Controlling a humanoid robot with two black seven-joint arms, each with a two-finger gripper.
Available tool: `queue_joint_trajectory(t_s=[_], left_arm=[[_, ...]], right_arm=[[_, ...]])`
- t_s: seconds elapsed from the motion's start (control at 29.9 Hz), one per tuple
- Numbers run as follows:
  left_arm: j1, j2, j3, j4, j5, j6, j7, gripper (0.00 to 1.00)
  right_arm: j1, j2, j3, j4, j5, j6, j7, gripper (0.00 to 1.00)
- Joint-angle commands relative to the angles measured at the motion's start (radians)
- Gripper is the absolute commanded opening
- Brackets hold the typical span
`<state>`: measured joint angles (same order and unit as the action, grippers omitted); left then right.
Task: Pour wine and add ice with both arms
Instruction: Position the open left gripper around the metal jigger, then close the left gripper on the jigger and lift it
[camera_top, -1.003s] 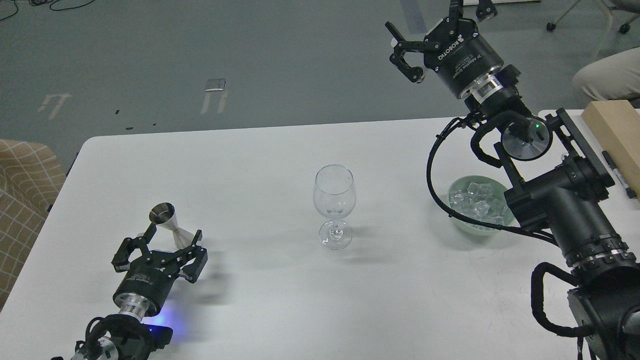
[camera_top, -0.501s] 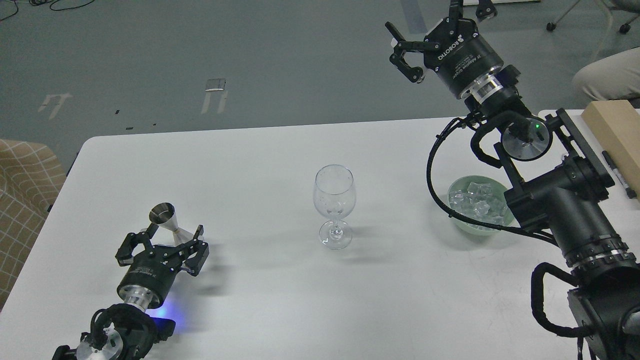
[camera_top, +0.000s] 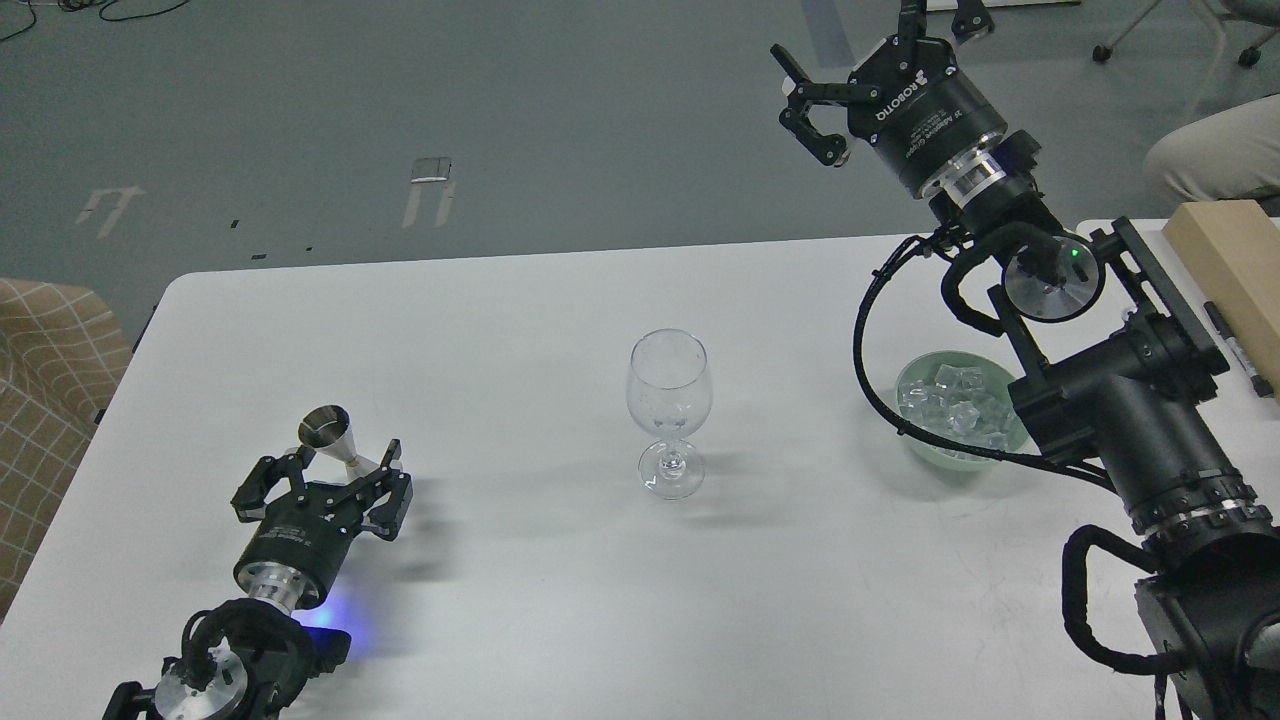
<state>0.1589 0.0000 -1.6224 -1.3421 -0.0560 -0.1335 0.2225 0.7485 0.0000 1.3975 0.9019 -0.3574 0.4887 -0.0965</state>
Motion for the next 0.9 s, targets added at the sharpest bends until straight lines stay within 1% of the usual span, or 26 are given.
queue_joint_trajectory(t_s=[0.0,0.03,0.07,0.2,0.27,0.33,0.4,0.6,0.87], left_arm=[[-0.006,0.000,-0.001,0.003,-0.002,0.000,0.000,0.77],[-0.006,0.000,-0.001,0.003,-0.002,0.000,0.001,0.75],[-0.006,0.000,-0.001,0.003,-0.002,-0.001,0.001,0.69],[-0.006,0.000,-0.001,0.004,-0.002,-0.003,0.001,0.64],[-0.006,0.000,-0.001,0.006,-0.002,-0.008,0.000,0.59],[-0.006,0.000,0.001,0.006,-0.002,-0.008,0.000,0.58],[-0.006,0.000,0.001,0.006,-0.002,-0.008,0.000,0.54],[-0.015,0.000,-0.001,0.015,-0.005,-0.005,0.000,0.51],[-0.016,0.000,-0.001,0.015,-0.005,-0.006,-0.002,0.42]], right_arm=[[0.000,0.000,0.000,0.000,0.000,0.000,0.000,1.00],[0.000,0.000,0.000,0.000,0.000,0.000,0.000,1.00],[0.000,0.000,0.000,0.000,0.000,0.000,0.000,1.00],[0.000,0.000,0.000,0.000,0.000,0.000,0.000,1.00],[0.002,0.000,0.000,0.000,0.000,0.000,0.000,1.00],[0.002,0.000,0.000,0.000,0.000,0.000,0.000,1.00],[0.003,0.000,0.002,0.000,0.000,0.000,0.000,1.00],[0.003,0.000,0.000,0.000,0.000,0.000,0.000,1.00],[0.003,0.000,0.002,0.000,0.000,0.000,0.000,1.00]])
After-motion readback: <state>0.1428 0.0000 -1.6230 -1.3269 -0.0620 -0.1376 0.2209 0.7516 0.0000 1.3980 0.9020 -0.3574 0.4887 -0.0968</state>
